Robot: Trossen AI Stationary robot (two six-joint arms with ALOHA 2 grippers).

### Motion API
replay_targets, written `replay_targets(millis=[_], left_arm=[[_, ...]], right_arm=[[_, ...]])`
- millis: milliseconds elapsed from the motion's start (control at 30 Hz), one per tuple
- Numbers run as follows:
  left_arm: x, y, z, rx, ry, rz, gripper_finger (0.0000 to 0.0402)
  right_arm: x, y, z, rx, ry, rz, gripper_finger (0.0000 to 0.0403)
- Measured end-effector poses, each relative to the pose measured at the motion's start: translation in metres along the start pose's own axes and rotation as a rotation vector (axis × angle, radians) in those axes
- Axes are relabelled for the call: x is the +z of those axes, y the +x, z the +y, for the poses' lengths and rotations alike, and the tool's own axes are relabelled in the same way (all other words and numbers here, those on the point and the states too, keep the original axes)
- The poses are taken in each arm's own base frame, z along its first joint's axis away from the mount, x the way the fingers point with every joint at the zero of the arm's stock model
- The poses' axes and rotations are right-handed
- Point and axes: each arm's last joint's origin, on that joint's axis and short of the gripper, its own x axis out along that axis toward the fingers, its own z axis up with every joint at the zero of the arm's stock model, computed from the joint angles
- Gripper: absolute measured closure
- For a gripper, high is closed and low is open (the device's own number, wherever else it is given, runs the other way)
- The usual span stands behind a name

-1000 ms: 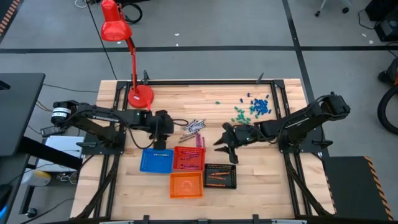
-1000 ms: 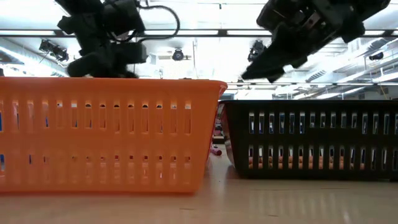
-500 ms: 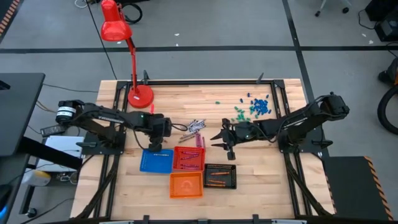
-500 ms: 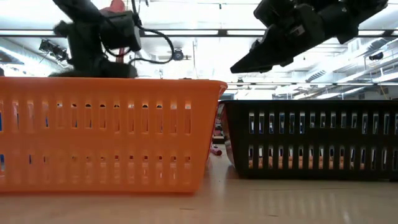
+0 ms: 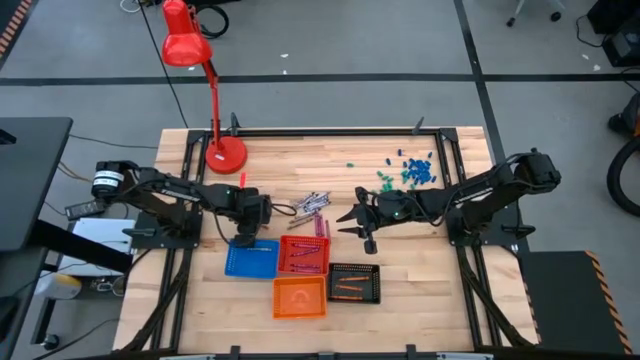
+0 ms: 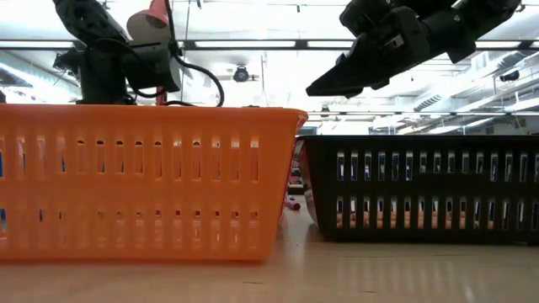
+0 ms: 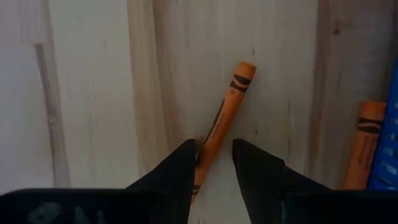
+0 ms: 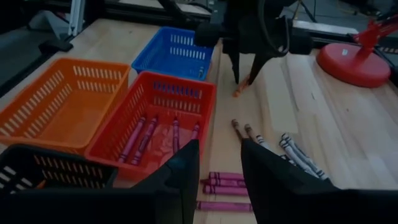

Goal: Sort crayons
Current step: Put the orange crayon into the black bin

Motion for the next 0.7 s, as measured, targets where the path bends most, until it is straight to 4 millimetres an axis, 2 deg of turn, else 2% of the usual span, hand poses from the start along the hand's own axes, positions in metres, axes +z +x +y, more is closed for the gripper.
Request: replay_targets(millis=[267, 567, 700], left_arm=[[0.000, 0.000, 0.000, -0.008, -0.001, 0.003, 0.0383], [0.002, -0.003, 0.000, 0.001, -0.023, -0.014, 0.0378], [0.013, -0.009, 0.002, 0.026, -0.031, -0.122, 0.0378]], right_arm=[[0.001, 0.000, 0.000, 0.000, 0.005, -0.006, 0.0280], [0.001, 0.000, 0.000, 0.003, 0.006, -0.008, 0.0280], [0.001, 0.000, 0.000, 0.003, 0.006, -0.010, 0.0280]])
